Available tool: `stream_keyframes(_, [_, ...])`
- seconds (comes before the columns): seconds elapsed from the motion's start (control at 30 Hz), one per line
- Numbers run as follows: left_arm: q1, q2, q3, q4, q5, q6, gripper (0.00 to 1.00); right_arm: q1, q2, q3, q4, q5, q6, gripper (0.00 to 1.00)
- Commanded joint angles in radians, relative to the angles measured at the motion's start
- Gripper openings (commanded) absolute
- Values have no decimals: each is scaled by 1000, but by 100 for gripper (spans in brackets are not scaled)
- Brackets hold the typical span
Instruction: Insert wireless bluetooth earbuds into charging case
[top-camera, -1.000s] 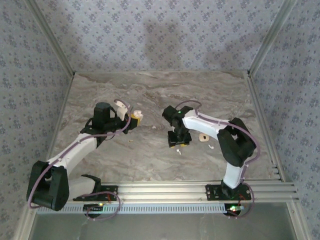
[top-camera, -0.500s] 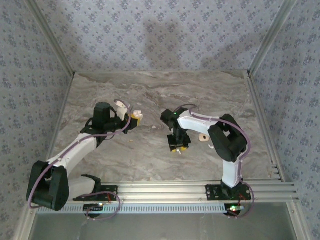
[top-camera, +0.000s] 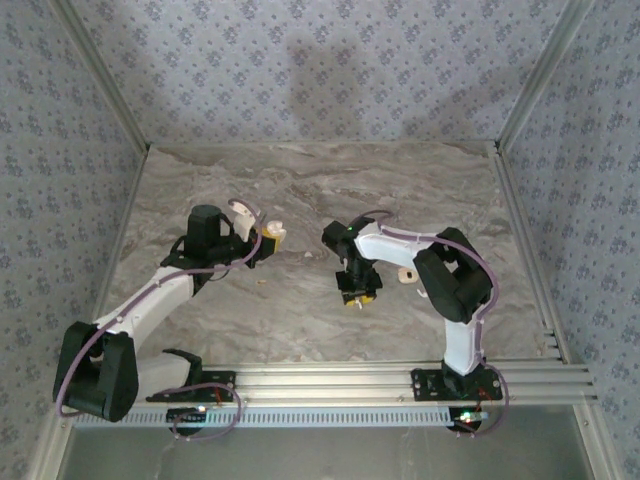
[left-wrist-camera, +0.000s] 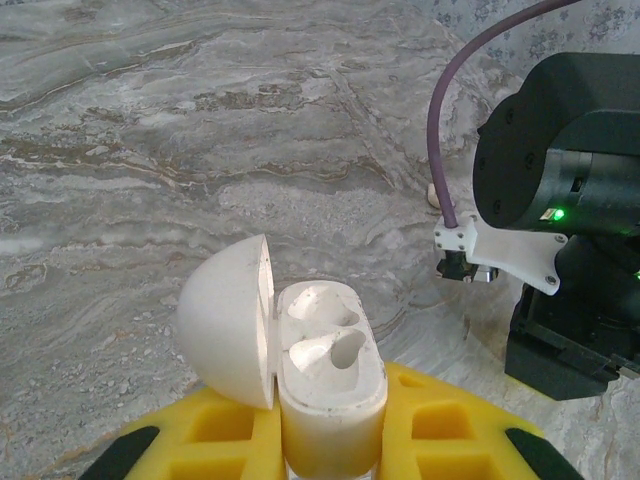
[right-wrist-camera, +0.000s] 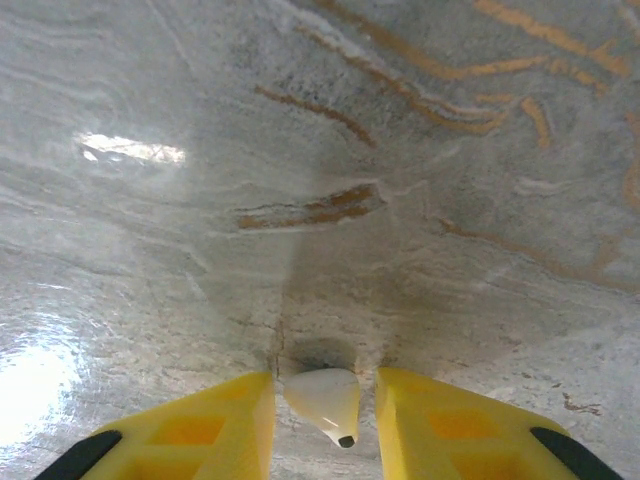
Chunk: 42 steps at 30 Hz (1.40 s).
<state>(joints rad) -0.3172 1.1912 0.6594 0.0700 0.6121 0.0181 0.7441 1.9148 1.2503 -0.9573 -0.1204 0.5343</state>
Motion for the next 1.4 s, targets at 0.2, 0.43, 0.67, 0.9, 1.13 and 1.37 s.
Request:
stream_keyframes(0.2, [-8, -21, 26, -14, 6, 13, 19, -4, -10, -49, 40, 4, 32, 28])
stream_keyframes(0.43, [-8, -22, 27, -18, 8, 14, 18, -8, -38, -86, 77, 17, 40, 25])
stream_keyframes(0.67, [-31, -9, 20, -4, 16, 25, 18, -12, -144, -146, 135, 65, 65, 23])
stream_keyframes(0.9, [-102, 50, 28, 38, 8, 30, 18, -36, -314, -284, 287, 89, 87, 23])
stream_keyframes(1.13, [-149, 97, 34, 100, 57, 47, 18, -107, -522, -450, 533, 81, 72, 23])
stream_keyframes(1.37, [-168, 147, 52, 113, 107, 91, 18, -170, -632, -477, 608, 44, -28, 23])
